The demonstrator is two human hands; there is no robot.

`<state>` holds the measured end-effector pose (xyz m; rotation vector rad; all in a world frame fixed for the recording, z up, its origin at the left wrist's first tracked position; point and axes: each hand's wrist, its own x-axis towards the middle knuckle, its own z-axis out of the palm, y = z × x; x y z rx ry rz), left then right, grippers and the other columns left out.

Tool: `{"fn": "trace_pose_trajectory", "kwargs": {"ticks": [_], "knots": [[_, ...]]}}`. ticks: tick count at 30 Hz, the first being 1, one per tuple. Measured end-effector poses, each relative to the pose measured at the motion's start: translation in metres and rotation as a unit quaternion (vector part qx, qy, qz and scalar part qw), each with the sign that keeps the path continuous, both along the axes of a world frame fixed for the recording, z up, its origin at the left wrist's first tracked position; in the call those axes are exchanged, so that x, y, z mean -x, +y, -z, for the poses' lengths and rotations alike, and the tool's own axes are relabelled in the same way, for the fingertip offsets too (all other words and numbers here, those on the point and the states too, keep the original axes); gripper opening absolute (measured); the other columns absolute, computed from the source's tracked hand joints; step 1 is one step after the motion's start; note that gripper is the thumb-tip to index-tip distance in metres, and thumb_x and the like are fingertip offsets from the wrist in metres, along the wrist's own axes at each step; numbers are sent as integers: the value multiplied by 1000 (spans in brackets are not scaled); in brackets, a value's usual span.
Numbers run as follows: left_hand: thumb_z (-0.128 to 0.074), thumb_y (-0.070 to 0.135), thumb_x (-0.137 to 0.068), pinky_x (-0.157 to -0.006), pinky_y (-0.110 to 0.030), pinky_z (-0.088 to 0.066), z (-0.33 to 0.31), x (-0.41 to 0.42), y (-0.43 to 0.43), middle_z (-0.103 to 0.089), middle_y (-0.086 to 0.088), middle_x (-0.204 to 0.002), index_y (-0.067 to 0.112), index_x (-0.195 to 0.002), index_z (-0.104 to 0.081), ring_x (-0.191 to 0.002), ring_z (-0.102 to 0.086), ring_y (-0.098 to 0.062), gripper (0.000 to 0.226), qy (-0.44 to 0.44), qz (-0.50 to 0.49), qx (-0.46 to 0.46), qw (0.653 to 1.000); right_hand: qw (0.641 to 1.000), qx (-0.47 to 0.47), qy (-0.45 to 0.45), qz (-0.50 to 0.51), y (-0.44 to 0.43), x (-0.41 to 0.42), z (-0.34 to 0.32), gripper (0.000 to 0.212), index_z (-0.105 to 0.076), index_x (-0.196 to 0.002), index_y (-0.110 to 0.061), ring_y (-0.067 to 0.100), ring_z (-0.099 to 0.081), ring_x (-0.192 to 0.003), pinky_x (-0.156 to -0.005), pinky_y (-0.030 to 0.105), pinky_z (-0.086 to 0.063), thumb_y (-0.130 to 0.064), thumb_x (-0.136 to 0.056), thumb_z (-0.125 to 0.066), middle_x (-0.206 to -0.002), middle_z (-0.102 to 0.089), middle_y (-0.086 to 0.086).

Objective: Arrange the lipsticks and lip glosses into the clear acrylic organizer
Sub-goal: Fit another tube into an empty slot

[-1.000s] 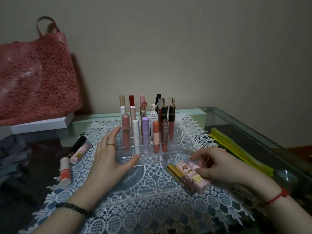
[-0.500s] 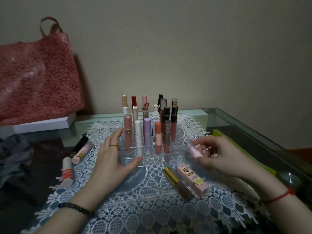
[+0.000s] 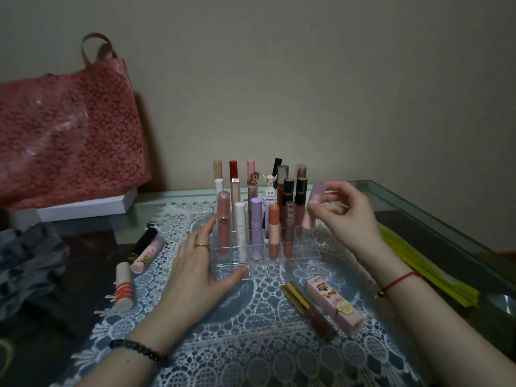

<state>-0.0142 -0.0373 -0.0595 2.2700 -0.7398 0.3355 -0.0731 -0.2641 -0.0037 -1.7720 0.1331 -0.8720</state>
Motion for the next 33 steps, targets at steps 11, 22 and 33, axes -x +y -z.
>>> {"fn": "trace_pose_trajectory", "kwargs": {"ticks": [11,22,33], "knots": [[-60,62,-64,-107,-41,-30,0,-1,0,-26,5,-145,35,-141,-6,-130,-29,-14,99,-1,4,-1,1000,999,31,19,-12,-4,-9,24,27,-55,-84,-27,-7,-55,-56,-52,5,-45,-5,-76,-67,-74,-58,-6],[-61,62,-64,-108,-40,-29,0,0,1,-25,5,-146,35,-142,-6,-130,-29,-14,99,1,4,-2,1000,997,63,52,-11,-2,-8,32,24,-56,-89,-23,0,-54,-61,-52,6,-45,-4,-78,-65,-77,-57,-4],[-58,64,-62,-107,-33,-24,-3,3,0,-23,10,-144,39,-139,-7,-130,-25,-9,96,-12,-5,30,999,995,72,67,-27,-2,-8,36,27,-54,-88,-28,-9,-52,-57,-54,6,-46,-6,-77,-66,-76,-56,-4]]}}
